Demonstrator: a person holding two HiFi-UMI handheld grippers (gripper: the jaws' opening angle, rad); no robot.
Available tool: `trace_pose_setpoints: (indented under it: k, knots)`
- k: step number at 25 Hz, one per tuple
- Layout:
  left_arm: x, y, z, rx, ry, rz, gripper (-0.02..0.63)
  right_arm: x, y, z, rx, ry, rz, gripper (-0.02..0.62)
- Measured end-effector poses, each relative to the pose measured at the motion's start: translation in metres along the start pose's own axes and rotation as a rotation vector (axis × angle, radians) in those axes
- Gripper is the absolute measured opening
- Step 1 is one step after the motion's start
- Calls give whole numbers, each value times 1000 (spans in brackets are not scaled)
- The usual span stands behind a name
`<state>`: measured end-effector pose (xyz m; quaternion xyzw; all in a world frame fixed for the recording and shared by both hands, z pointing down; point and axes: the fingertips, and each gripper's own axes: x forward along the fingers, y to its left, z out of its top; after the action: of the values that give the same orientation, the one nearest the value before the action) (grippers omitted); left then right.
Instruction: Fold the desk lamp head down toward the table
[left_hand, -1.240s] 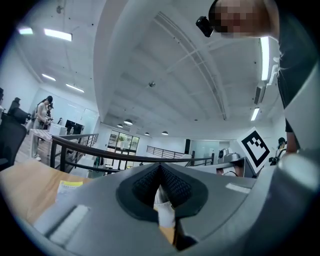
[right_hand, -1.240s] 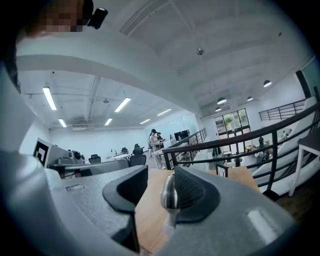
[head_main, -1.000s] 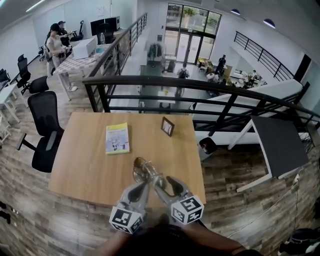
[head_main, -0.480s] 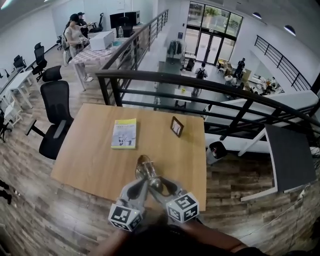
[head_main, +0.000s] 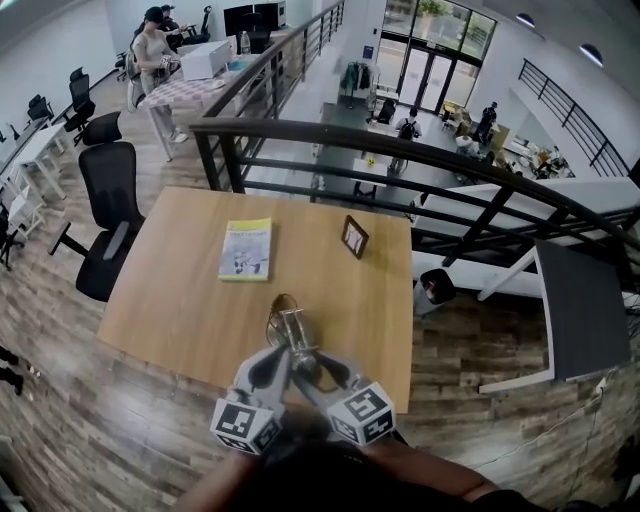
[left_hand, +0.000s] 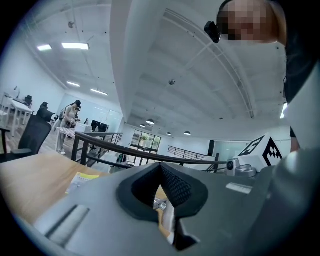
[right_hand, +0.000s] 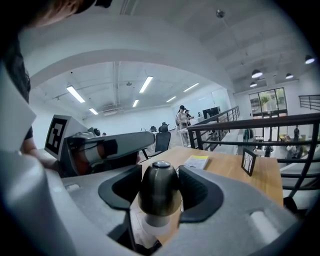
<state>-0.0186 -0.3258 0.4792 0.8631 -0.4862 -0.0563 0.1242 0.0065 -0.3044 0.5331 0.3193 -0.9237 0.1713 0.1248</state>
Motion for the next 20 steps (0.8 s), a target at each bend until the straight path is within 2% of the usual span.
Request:
trace_pose_setpoints:
  k: [6, 11, 20]
  knots:
    - [6, 13, -4, -11, 9, 24, 2, -3, 3, -21, -5, 50, 5, 223]
    - [11, 18, -8, -39, 24, 34, 2, -2, 11, -42, -61, 115, 20, 221]
    - [10, 28, -26, -49, 62, 37, 2, 22, 2, -136, -174, 318, 10, 209]
